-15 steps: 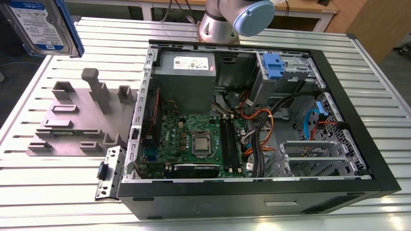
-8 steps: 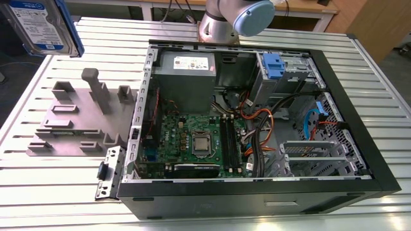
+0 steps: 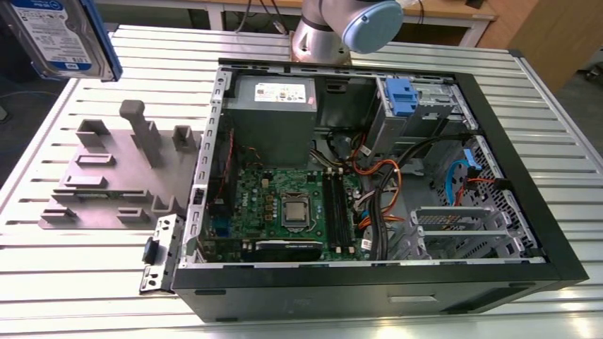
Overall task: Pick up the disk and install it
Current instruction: 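Pick up the disk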
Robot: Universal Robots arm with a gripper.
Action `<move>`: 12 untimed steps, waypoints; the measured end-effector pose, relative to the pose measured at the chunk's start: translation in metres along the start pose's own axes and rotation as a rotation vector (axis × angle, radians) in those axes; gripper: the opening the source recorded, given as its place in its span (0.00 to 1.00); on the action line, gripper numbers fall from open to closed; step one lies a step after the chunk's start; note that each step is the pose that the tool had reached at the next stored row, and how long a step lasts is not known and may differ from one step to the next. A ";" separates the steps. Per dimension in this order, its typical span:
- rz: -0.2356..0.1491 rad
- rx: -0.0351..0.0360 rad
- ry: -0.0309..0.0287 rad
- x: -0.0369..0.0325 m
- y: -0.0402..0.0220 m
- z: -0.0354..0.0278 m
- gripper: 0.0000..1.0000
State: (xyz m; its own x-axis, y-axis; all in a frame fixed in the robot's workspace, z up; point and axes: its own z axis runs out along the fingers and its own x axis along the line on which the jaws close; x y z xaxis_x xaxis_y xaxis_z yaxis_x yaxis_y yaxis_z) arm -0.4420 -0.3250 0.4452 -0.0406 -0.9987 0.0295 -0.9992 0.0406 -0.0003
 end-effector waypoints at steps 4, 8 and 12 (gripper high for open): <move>0.000 0.0001 -0.0001 0.0000 0.0000 -0.0014 0.36; 0.000 0.0000 0.0000 0.0000 0.0000 -0.0015 0.36; 0.000 0.0000 -0.0001 0.0000 0.0000 -0.0016 0.36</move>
State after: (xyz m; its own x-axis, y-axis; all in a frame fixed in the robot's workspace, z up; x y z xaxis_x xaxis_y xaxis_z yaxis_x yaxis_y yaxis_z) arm -0.4420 -0.3250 0.4468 -0.0406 -0.9987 0.0295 -0.9992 0.0406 -0.0003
